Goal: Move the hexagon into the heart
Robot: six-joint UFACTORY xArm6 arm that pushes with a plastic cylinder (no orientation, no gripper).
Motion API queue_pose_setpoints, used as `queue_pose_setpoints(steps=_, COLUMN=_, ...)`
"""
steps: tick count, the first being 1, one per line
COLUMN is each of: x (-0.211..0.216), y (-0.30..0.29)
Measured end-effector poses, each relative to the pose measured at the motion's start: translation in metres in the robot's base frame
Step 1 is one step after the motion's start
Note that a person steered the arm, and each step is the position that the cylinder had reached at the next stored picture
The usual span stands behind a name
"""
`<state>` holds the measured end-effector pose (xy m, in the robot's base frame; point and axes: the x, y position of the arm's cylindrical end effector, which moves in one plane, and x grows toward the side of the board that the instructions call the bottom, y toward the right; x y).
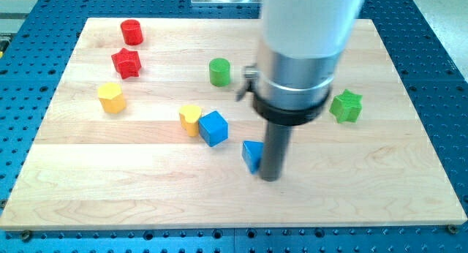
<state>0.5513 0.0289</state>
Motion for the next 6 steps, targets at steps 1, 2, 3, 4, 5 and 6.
queue_pose_setpoints(steps=1, x=-0.027, y=-0.048)
queue_pose_setpoints(steps=2, x=-0.01, y=-0.112)
queue_pose_setpoints(steps=3, x=-0.045, y=-0.217)
queue_pose_setpoints(steps=4, x=-0.102, y=-0.293)
queue_pose_setpoints(steps=5, x=-0.137, y=-0.282)
queue_pose_setpoints(steps=6, x=-0.136, y=-0.206)
